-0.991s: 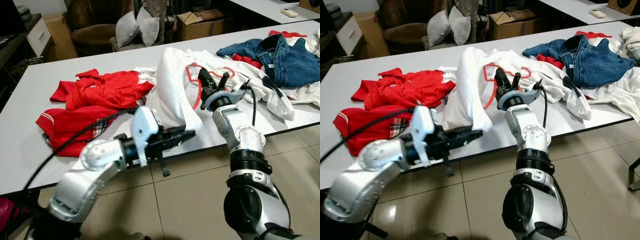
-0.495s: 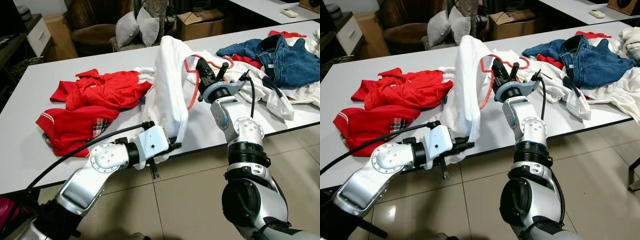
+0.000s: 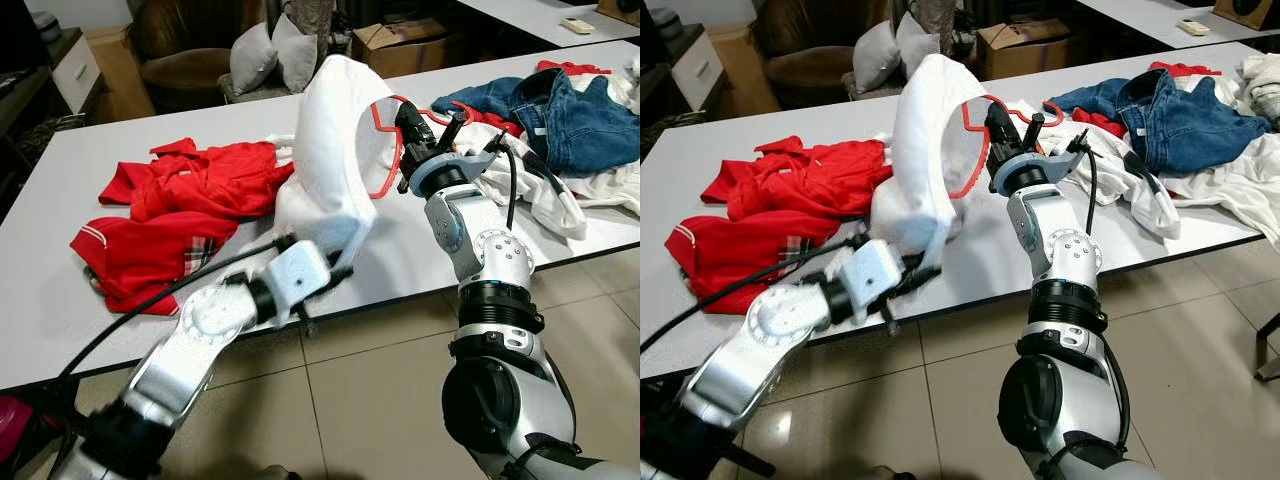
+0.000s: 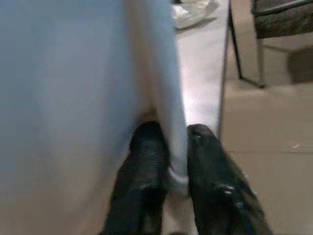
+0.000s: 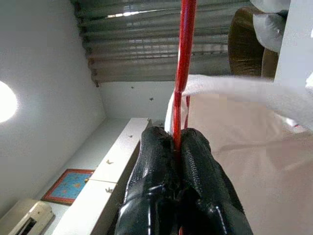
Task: Hang hanger
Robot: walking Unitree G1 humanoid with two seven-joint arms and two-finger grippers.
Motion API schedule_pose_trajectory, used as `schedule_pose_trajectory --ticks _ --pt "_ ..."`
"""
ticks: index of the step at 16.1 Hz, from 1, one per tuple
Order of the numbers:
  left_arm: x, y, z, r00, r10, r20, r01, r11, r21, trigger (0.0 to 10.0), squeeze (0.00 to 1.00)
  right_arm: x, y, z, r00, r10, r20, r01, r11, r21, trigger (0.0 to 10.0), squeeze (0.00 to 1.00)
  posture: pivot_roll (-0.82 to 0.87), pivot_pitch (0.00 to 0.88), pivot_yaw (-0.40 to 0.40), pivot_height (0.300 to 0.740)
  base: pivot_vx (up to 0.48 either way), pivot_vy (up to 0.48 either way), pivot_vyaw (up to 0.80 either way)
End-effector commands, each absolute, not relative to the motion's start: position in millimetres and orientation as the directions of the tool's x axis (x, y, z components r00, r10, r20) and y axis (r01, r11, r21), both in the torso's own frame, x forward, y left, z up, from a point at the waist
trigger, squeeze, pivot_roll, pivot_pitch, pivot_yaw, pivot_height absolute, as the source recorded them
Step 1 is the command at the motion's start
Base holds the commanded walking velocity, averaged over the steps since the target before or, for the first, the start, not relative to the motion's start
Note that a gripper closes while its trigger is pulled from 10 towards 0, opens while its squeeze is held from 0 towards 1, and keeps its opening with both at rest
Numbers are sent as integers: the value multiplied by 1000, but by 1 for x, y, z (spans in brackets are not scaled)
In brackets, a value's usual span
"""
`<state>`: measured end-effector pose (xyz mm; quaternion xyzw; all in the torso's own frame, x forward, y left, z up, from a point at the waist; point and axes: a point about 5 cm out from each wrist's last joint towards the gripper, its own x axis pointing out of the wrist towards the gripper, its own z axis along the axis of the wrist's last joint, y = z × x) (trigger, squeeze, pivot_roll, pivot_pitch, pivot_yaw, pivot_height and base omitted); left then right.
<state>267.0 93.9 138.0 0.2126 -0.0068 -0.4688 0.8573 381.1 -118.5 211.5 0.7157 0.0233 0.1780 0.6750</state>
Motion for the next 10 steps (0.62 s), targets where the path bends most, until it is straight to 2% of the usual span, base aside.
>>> schedule_pose_trajectory --ticks 1,4,6,8,9,10 --pt "263 97 139 540 -820 -187 819 461 342 10000 1000 381 -119 222 927 271 257 -243 -87 966 10000 0 -127 0 105 740 0 0 0" --pt "255 103 139 526 -836 -160 835 471 285 10000 1000 379 -122 220 925 273 265 -259 -60 964 10000 0 -120 0 98 740 0 0 0" --pt "244 118 141 551 -828 -104 829 530 179 10000 1000 375 -128 216 917 284 280 -281 -38 959 10000 0 -119 0 99 740 0 0 0" --pt "230 148 143 621 -782 -53 784 619 44 10000 1000 364 -139 207 905 301 301 -312 -15 950 10000 0 -116 0 98 740 0 0 0" --pt "229 155 143 648 -760 -48 762 647 41 10000 1000 362 -141 205 901 306 306 -319 -8 948 10000 0 -116 0 98 740 0 0 0" --pt "232 174 146 724 -690 -29 690 722 44 10000 1000 356 -145 200 893 328 309 -336 30 941 10000 0 -105 0 90 740 0 0 0"
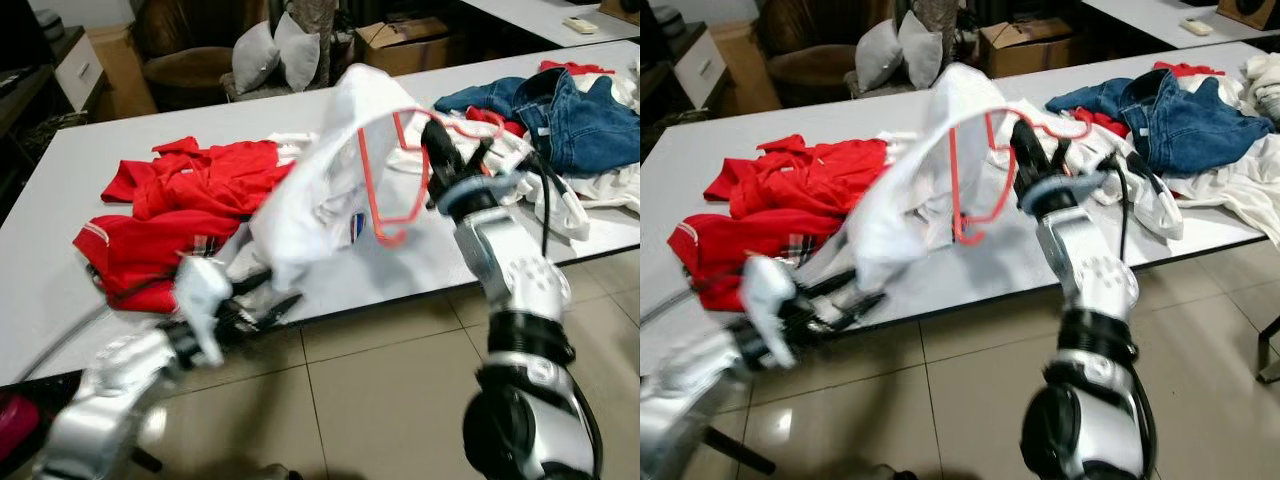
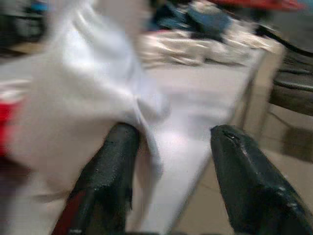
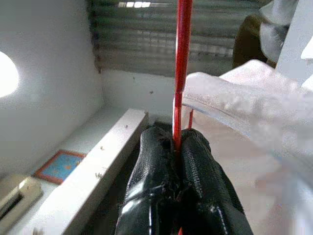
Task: Hang hanger
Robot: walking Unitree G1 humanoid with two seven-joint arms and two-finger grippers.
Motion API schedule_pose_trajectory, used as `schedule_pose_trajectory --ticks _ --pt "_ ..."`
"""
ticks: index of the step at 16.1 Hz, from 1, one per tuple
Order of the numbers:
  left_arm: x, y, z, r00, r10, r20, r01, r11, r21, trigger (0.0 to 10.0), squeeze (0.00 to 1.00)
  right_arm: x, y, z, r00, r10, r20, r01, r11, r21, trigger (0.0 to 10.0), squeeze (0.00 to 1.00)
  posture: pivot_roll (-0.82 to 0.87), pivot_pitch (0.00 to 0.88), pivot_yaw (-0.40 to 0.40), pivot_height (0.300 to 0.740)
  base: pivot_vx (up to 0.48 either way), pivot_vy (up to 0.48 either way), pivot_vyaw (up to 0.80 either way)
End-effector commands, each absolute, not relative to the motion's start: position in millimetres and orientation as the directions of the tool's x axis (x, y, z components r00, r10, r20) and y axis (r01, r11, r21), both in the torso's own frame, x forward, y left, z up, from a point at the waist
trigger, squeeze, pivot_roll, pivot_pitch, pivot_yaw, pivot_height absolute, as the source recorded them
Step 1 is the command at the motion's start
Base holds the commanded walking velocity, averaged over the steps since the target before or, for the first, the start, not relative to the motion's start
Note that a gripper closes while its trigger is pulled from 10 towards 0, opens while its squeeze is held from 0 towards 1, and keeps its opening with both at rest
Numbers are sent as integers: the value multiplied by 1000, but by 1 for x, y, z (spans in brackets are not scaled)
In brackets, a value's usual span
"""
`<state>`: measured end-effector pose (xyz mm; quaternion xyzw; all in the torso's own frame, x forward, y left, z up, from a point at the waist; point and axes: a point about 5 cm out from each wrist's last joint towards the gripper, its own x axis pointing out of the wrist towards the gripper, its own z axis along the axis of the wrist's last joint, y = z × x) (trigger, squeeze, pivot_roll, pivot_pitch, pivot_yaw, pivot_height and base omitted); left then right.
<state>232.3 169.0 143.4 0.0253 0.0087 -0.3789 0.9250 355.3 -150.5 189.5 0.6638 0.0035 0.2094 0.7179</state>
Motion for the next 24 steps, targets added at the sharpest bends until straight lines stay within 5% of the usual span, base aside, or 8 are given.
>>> schedule_pose_trajectory --ticks 1,6,14,24 --pt "241 192 151 811 -585 -5 584 809 63 10000 1000 348 -148 195 881 365 302 -359 98 928 10000 0 -101 0 86 740 0 0 0" --pt "269 190 172 880 -462 110 456 887 75 10000 1000 323 -154 188 836 473 278 -485 401 777 10000 0 -116 0 99 740 0 0 0" --pt "279 184 180 908 -381 175 393 918 -43 10000 1000 279 -162 187 791 551 264 -607 656 449 10000 0 -134 0 116 740 0 0 0" --pt "233 171 155 938 -340 65 342 940 -13 10000 867 243 -161 185 735 639 228 -675 652 346 10000 0 -112 0 78 740 0 -467 720"
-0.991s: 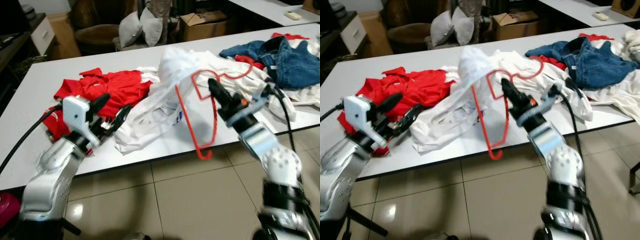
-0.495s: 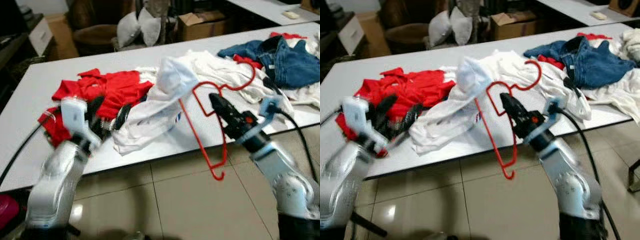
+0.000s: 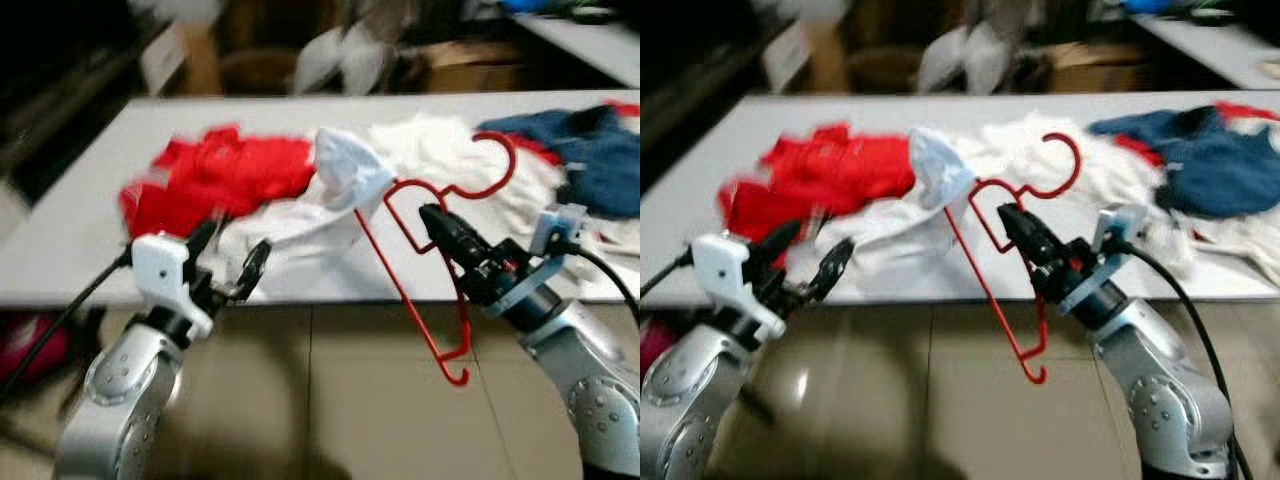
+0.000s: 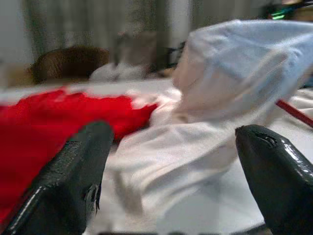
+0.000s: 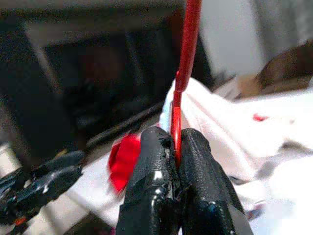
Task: Hang hanger
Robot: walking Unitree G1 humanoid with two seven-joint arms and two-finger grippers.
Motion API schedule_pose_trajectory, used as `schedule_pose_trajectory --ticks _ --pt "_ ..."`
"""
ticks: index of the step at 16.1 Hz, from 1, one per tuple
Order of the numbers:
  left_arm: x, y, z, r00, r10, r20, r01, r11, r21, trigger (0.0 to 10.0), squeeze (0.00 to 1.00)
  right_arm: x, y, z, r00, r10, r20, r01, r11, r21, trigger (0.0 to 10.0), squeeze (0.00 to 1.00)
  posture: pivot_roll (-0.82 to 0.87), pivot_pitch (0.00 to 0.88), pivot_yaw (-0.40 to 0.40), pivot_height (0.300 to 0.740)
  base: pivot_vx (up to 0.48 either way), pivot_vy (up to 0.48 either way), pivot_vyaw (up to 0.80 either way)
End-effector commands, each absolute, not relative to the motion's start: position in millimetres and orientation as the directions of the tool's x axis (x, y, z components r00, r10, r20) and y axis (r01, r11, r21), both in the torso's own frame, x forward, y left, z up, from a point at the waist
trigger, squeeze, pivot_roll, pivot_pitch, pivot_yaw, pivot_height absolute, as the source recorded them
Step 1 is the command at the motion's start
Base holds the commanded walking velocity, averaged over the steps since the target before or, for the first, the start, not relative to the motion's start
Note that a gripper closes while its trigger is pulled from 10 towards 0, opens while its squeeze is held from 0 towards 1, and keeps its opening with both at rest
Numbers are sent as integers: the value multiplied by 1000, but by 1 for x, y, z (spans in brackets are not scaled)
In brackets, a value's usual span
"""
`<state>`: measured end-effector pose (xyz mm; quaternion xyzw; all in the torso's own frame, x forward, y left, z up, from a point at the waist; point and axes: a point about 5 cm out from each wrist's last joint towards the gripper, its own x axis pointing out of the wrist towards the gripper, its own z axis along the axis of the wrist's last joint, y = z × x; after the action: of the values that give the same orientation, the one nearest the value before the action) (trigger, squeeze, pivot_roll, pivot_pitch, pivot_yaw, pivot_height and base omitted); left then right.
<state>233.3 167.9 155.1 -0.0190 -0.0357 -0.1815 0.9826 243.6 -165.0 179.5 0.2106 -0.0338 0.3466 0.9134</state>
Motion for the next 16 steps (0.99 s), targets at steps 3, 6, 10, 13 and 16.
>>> schedule_pose_trajectory --ticks 3,6,10,13,16 --pt "229 171 156 941 -331 64 333 943 -14 10000 859 238 -161 182 721 661 210 -687 642 339 10000 0 -108 0 79 740 0 -480 800" --pt "227 169 154 938 -344 52 344 939 0 10000 851 234 -163 183 703 677 218 -707 627 328 10000 0 -108 0 82 740 0 -480 800" --pt "226 166 153 936 -347 52 349 937 -27 10000 788 226 -160 183 640 737 215 -761 571 308 10000 0 -109 0 80 740 0 -360 800" --pt "223 164 152 931 -362 43 363 931 -25 10000 639 221 -154 186 578 788 214 -807 512 294 10000 0 -106 0 75 740 0 0 800" --pt "222 165 152 929 -369 42 369 929 -6 10000 592 218 -148 187 532 821 207 -836 472 278 10000 0 -103 0 73 740 0 0 800"
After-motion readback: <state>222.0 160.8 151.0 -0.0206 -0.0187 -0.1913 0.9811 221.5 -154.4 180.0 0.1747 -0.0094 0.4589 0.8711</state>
